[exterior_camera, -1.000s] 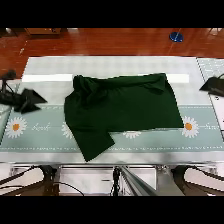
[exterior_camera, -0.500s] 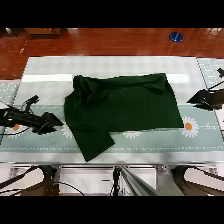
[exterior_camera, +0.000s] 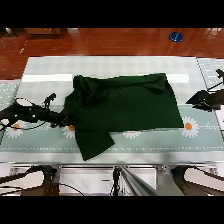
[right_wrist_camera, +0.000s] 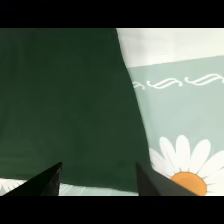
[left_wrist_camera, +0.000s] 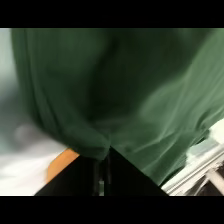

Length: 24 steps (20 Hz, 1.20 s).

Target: Fold the shirts.

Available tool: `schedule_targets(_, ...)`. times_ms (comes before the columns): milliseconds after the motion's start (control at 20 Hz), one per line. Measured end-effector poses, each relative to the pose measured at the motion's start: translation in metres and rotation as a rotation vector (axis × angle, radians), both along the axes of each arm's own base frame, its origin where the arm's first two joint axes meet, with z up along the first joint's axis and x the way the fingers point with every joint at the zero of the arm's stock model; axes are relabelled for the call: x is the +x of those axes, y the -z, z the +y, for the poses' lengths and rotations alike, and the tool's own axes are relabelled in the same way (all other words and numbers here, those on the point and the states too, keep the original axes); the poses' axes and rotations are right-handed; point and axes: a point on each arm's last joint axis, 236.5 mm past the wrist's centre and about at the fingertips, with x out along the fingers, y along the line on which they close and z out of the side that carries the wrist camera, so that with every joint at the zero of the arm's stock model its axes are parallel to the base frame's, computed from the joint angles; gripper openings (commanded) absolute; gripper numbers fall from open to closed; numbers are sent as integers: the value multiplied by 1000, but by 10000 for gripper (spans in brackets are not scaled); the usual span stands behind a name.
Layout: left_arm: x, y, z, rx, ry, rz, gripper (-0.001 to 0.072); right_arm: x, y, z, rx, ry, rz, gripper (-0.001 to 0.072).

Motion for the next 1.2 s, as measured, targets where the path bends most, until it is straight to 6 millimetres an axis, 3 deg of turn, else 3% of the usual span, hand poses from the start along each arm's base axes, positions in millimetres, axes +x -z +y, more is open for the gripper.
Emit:
schedule_targets(100,1,2,-3,-4,-4,5,34,-3,-3,-2,-16,-4,-2,606)
schedule_targets(350,-3,3,-4,-18,15,10,34,-26,0,-21,-4,70,41,605)
schedule_targets(600,-7,2,-5,-24,33,18,34,-65,33,-12,129,162,133,596)
schedule_targets(800,-8,1,-5,-28,36,21,34,-82,66,1,167,218,163,592)
schedule_targets(950,-8,1,-6,-29,38,20,34,-84,82,9,186,272,158,477)
schedule_targets(1200,-6,0,-6,-31,37,16,34,-68,89,19,260,371,113,431)
